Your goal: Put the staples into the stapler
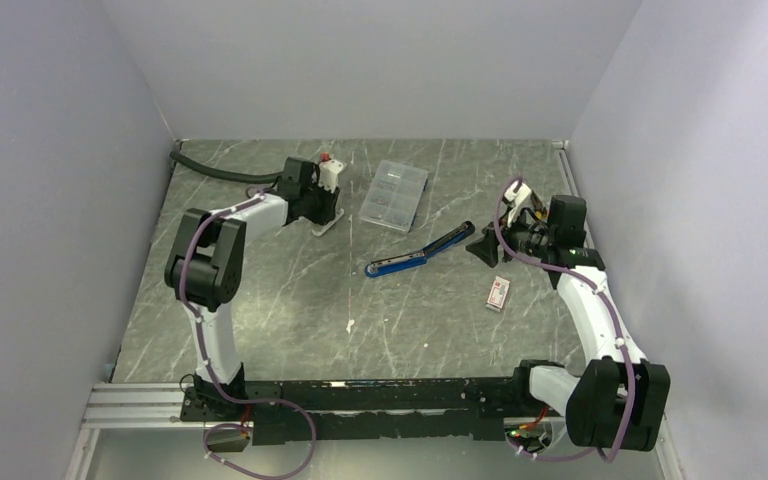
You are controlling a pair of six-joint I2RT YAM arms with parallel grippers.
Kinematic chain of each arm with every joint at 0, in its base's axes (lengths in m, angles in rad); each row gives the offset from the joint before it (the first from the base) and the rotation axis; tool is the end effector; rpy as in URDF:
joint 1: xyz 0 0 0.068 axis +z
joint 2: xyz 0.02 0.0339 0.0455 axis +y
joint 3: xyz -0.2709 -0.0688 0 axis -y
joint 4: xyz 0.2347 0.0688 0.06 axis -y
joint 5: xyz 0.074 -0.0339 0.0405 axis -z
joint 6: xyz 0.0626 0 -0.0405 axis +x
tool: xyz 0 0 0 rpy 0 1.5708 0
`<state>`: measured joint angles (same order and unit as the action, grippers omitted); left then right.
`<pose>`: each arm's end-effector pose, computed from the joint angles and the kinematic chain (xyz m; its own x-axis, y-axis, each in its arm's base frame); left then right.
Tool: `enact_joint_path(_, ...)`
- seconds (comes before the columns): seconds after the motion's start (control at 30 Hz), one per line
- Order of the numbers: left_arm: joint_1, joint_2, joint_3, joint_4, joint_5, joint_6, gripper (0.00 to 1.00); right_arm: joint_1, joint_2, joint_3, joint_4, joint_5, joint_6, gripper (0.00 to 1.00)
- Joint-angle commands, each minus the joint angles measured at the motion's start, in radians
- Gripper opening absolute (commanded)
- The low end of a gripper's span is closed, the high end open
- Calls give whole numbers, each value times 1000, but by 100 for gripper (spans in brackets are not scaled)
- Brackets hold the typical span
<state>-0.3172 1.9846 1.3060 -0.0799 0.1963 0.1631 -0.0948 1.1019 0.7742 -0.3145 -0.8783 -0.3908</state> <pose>0.4214 -0.1512 0.1678 -0.5733 0.3558 -0.7380 0.5407 0.8411 -0.0145 0.2339 0.0262 0.2682 -0.3406 -0.2119 -0.9160 -0.7386 0.6632 0.1212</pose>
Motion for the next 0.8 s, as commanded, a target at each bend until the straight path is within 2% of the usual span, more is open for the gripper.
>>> enact_joint_path(0.0,6,-198,-47,-35,246,119,3,72,-10,46,10,-63,-58,66)
enact_joint_path(0.2,4,-417,-154,-92,550,167,3,299,58,105,110,-53,-75,71)
enact_joint_path(0.37,-11,-558,-262,-15,740,151,3,383,189,165,220,-98,-6,78)
enact_joint_path(0.5,-53,-638,-330,50,784,167,3,397,262,193,341,-153,147,82)
enact_joint_path(0.67,-96,-627,-337,51,783,193,3,420,320,185,490,-176,379,93)
enact_joint_path(0.77,-121,-619,-351,73,782,202,3,432,368,176,576,-183,514,95)
